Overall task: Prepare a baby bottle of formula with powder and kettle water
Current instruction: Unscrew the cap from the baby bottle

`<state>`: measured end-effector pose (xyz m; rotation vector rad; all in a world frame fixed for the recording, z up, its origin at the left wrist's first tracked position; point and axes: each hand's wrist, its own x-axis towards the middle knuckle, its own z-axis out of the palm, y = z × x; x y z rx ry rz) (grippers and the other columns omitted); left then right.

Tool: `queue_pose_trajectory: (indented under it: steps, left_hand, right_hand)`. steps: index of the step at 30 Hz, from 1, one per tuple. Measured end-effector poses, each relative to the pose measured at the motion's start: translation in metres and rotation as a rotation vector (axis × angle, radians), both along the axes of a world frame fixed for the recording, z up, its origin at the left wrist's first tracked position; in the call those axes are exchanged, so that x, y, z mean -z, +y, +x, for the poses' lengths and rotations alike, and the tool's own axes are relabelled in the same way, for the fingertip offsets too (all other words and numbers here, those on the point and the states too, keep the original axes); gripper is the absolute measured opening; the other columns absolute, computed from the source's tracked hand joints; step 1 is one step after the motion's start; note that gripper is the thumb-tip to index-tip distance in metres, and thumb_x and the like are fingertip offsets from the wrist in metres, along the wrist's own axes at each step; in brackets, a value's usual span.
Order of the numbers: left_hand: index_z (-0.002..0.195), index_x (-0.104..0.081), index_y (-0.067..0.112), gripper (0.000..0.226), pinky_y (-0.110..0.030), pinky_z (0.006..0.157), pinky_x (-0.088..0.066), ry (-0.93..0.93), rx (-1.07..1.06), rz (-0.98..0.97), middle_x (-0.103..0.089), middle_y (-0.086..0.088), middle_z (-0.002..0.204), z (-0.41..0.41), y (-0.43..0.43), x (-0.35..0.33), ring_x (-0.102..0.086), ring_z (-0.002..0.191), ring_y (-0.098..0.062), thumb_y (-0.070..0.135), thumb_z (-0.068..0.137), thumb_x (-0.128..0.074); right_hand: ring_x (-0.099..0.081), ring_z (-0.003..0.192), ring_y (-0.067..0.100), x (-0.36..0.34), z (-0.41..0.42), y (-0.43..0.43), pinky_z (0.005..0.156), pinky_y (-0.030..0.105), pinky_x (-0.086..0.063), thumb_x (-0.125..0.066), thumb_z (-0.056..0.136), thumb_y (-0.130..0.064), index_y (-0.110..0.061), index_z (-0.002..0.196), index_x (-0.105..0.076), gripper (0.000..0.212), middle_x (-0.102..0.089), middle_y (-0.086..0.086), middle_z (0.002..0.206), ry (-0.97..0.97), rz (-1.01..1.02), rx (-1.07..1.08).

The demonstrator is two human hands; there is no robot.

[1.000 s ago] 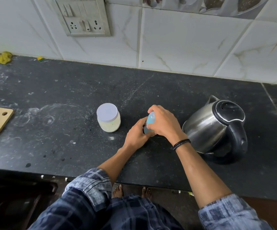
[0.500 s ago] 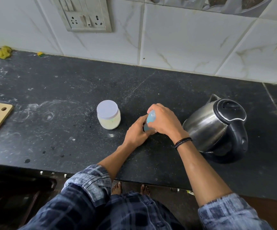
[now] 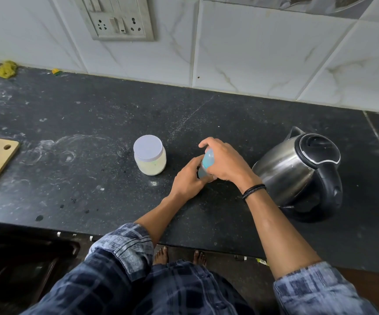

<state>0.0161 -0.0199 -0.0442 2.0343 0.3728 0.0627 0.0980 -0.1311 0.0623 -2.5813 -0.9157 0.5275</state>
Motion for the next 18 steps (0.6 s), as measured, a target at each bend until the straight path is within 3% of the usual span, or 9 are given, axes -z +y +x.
queue_pose_trajectory:
  steps: [3,5,8,12,15,18]
  left_hand:
    - [0.139,-0.048,0.041,0.07,-0.038,0.092,-0.054,-0.011,-0.008,-0.002,-0.062,0.016,0.132,-0.001,-0.001,-0.002,-0.061,0.111,-0.007,0.064,0.077,-0.069]
    - [0.138,-0.048,0.043,0.067,-0.036,0.089,-0.053,-0.023,-0.007,0.002,-0.062,0.018,0.131,-0.001,-0.001,-0.003,-0.06,0.109,-0.005,0.065,0.077,-0.067]
    - [0.141,-0.048,0.039,0.065,-0.044,0.099,-0.054,-0.017,-0.001,0.0,-0.061,0.016,0.135,-0.001,0.0,0.0,-0.06,0.116,-0.009,0.055,0.083,-0.072]
    - [0.144,-0.048,0.034,0.07,-0.046,0.1,-0.054,-0.017,0.008,0.003,-0.062,0.011,0.136,0.0,0.0,0.001,-0.061,0.118,-0.012,0.054,0.08,-0.068]
    - [0.14,-0.049,0.039,0.07,-0.039,0.093,-0.054,-0.023,-0.001,0.003,-0.061,0.018,0.133,-0.001,0.0,0.0,-0.06,0.112,-0.007,0.063,0.077,-0.066]
    - [0.136,-0.045,0.051,0.067,-0.037,0.093,-0.054,-0.021,-0.007,0.007,-0.056,0.028,0.132,-0.002,-0.001,-0.001,-0.057,0.112,-0.002,0.068,0.075,-0.067]
  right_hand:
    - [-0.049,0.128,0.024,0.0,0.002,-0.001,0.093,0.041,-0.053,-0.091,0.078,-0.021,-0.029,0.146,-0.047,0.082,-0.045,0.001,0.144,0.024,0.023,0.031]
    - [-0.052,0.121,0.023,0.003,-0.001,-0.002,0.084,0.04,-0.053,-0.088,0.081,-0.034,-0.028,0.141,-0.049,0.073,-0.048,0.0,0.139,-0.047,0.029,0.076]
    - [-0.057,0.114,0.022,0.008,-0.005,0.0,0.077,0.035,-0.05,-0.081,0.086,-0.019,-0.026,0.132,-0.052,0.054,-0.055,-0.001,0.13,-0.123,0.038,0.085]
    - [-0.043,0.128,0.021,0.009,-0.003,0.001,0.085,0.029,-0.047,-0.081,0.081,0.0,-0.026,0.137,-0.051,0.068,-0.046,-0.002,0.14,-0.028,0.044,-0.001]
    - [-0.038,0.122,0.022,0.009,-0.003,-0.001,0.082,0.03,-0.046,-0.089,0.079,-0.023,-0.026,0.138,-0.051,0.07,-0.036,0.0,0.14,-0.081,0.074,0.06]
    - [-0.05,0.105,0.021,0.007,-0.006,0.0,0.075,0.036,-0.049,-0.085,0.084,-0.039,-0.023,0.132,-0.053,0.06,-0.049,0.003,0.128,-0.166,0.064,0.137]
